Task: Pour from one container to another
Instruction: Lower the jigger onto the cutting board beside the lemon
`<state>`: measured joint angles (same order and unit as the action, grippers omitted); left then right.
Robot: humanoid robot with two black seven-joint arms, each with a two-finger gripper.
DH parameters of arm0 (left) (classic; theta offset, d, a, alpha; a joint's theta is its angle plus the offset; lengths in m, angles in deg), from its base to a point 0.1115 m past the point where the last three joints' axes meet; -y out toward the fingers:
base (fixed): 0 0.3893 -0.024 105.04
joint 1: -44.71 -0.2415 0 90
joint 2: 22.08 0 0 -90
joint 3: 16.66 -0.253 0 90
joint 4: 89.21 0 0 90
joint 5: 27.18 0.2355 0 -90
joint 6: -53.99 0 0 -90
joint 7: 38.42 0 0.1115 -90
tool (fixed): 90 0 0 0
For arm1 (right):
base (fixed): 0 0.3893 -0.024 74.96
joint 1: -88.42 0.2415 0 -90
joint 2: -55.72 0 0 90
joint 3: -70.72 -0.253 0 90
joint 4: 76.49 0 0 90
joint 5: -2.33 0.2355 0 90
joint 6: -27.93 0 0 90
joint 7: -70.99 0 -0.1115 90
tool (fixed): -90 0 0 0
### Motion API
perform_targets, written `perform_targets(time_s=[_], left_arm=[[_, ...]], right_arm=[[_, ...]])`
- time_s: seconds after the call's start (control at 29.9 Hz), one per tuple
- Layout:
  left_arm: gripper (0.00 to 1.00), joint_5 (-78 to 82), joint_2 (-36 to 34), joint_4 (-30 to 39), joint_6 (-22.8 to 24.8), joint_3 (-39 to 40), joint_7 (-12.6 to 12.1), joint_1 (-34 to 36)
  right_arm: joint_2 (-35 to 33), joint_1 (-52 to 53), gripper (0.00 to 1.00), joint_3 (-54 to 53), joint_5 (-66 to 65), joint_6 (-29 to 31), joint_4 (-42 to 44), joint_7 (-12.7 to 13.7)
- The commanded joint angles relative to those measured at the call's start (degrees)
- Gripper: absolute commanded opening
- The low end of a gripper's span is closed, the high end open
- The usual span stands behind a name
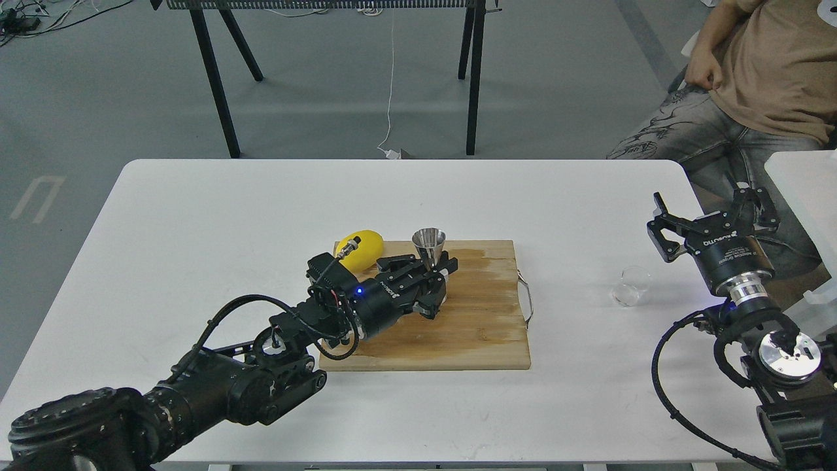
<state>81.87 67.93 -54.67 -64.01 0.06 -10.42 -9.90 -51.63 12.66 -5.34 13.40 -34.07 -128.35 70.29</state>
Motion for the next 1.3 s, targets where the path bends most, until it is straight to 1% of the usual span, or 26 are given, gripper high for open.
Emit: perform_targets(time_s=[0.0, 0.07, 0.27, 0.57, 0.7, 0.84, 1.27], left_arm=[[0.1, -0.2, 0.0, 0.0, 0.0, 0.1, 0.0, -0.1], [0.11, -0.2, 0.0, 0.0, 0.0, 0.1, 0.0, -0.2], [0.21, 0.0, 0.0, 0.1, 0.0, 0.0, 0.0, -1.1], [0.21, 0.0, 0.0, 0.1, 0.0, -1.3, 0.0, -1.5], [0.26, 0.0, 0.0, 0.0, 0.0, -1.3, 0.0, -1.5], [0.29, 0.0, 0.0, 0.0, 0.0, -1.4, 0.0, -1.5], [0.32, 0.1, 0.0, -0.3, 0.0, -1.7, 0.0, -1.4]], right_arm=[[0.0, 0.0, 0.98, 0.3, 0.0, 0.0, 0.0, 0.0], [0.0, 0.0, 0.98, 0.4, 0.0, 0.0, 0.0, 0.0], [0.1, 0.0, 0.98, 0.5, 0.0, 0.0, 0.0, 0.0], [0.1, 0.0, 0.98, 0.5, 0.1, 0.0, 0.0, 0.0], [0.4, 0.0, 0.98, 0.5, 0.0, 0.0, 0.0, 0.0], [0.4, 0.0, 0.98, 0.5, 0.0, 0.0, 0.0, 0.0], [0.3, 0.0, 0.98, 0.4, 0.0, 0.0, 0.0, 0.0]])
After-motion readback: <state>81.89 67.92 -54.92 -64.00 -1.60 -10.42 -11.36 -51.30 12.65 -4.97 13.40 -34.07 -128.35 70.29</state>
